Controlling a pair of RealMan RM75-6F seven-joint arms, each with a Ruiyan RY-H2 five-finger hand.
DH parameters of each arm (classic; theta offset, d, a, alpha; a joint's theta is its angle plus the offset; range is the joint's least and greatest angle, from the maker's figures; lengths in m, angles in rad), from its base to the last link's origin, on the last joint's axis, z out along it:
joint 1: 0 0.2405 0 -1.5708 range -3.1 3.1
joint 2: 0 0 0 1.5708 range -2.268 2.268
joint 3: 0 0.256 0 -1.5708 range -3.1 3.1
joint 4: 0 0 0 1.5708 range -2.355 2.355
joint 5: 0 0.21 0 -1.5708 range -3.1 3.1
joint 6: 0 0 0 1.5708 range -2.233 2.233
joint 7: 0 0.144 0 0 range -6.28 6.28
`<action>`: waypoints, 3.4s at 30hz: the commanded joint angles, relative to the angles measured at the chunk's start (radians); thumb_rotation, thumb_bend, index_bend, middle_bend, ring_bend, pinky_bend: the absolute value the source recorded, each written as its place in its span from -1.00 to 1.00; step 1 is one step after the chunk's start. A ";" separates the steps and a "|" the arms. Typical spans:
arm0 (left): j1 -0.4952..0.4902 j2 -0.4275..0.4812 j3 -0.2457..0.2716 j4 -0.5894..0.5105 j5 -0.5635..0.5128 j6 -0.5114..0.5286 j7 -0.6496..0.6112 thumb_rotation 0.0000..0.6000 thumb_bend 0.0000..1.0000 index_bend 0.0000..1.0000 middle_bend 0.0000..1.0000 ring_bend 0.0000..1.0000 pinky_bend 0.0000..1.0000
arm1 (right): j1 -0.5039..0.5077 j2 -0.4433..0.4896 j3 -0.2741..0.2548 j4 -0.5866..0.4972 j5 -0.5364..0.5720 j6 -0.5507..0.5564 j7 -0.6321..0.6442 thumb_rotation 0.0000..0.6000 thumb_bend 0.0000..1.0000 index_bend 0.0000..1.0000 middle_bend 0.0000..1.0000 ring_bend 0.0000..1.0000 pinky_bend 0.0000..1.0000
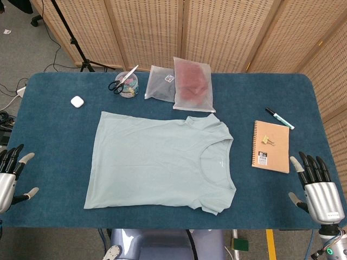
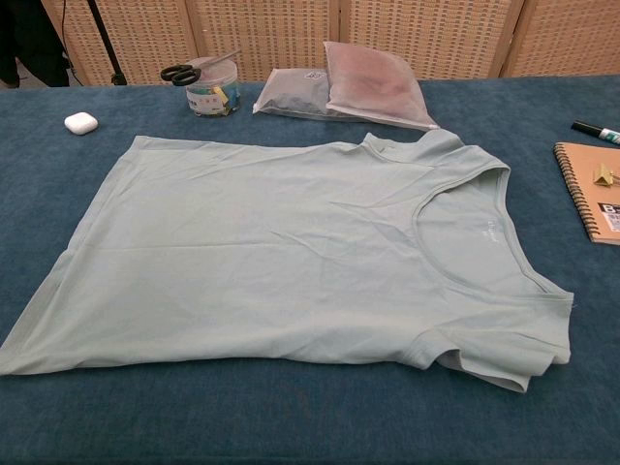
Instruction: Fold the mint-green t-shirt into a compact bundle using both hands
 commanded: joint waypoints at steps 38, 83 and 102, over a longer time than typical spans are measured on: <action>0.000 -0.003 -0.012 -0.010 -0.030 -0.013 0.008 1.00 -1.00 -1.00 -1.00 -1.00 -1.00 | 0.206 -0.231 -0.193 0.317 -0.464 -0.153 0.011 1.00 -1.00 -0.51 -1.00 -1.00 -1.00; -0.020 -0.053 -0.004 0.063 0.001 -0.027 -0.003 1.00 -1.00 -1.00 -1.00 -1.00 -1.00 | 0.304 -0.505 -0.219 0.550 -0.379 -0.149 0.054 1.00 0.11 0.09 -0.91 -1.00 -1.00; -0.029 -0.292 0.108 0.316 0.209 0.024 -0.098 1.00 -1.00 -0.36 -1.00 -1.00 -1.00 | 0.309 -0.484 -0.218 0.511 -0.314 -0.142 0.117 1.00 0.23 0.11 -0.90 -1.00 -1.00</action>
